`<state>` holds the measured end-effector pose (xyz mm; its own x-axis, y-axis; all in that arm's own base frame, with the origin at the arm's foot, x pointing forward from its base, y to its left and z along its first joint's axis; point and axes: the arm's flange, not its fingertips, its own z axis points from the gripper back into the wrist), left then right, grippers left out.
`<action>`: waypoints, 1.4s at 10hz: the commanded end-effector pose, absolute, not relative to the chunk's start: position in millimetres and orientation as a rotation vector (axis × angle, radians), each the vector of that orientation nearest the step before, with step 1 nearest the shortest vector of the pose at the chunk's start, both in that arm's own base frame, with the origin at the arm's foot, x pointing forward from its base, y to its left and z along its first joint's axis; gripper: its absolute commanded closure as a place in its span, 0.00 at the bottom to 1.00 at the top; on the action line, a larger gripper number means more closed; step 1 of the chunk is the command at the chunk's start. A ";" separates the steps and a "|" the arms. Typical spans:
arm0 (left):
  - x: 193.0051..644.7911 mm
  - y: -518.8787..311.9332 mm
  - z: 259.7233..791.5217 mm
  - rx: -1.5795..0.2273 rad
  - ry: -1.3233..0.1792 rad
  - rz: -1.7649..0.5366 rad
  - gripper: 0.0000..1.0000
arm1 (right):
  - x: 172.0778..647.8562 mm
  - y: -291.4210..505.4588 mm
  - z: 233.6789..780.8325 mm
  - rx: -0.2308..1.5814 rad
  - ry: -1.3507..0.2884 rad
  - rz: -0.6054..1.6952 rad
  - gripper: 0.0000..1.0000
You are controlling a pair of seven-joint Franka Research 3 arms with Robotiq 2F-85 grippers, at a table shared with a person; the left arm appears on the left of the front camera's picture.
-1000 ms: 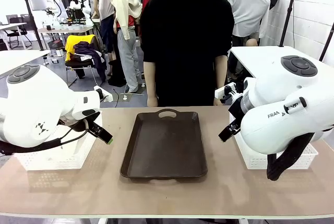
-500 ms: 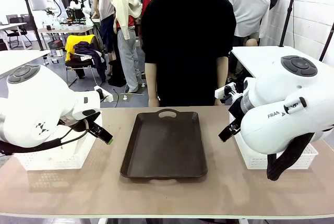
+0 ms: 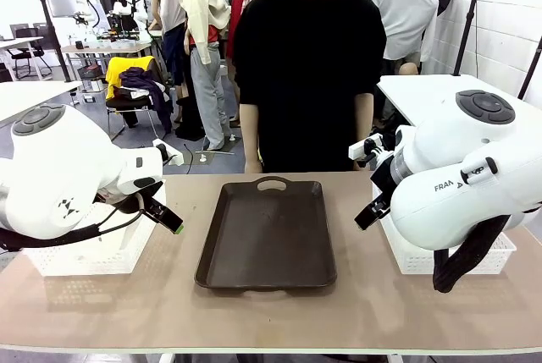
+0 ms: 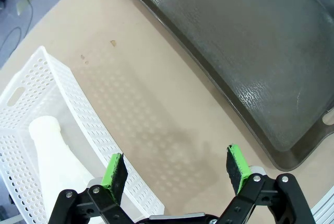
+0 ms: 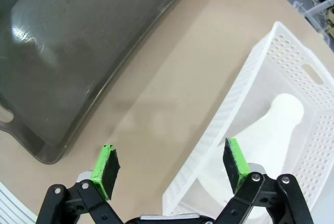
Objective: Prepare the laboratory tools.
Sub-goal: Pick up the Big flask that the person points to.
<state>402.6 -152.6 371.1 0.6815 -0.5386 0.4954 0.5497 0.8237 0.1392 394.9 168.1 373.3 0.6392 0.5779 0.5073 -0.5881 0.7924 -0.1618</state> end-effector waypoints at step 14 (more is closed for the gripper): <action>392.0 9.5 461.0 -0.777 -0.519 -0.313 0.00 | 412.1 -30.5 464.7 0.854 -0.452 0.442 0.00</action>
<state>378.9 -4.1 465.6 0.7968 -0.0990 0.5961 0.4835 0.6961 -0.5307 395.2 -27.5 471.2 0.8102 0.1797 0.5578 -0.5429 0.5887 0.5989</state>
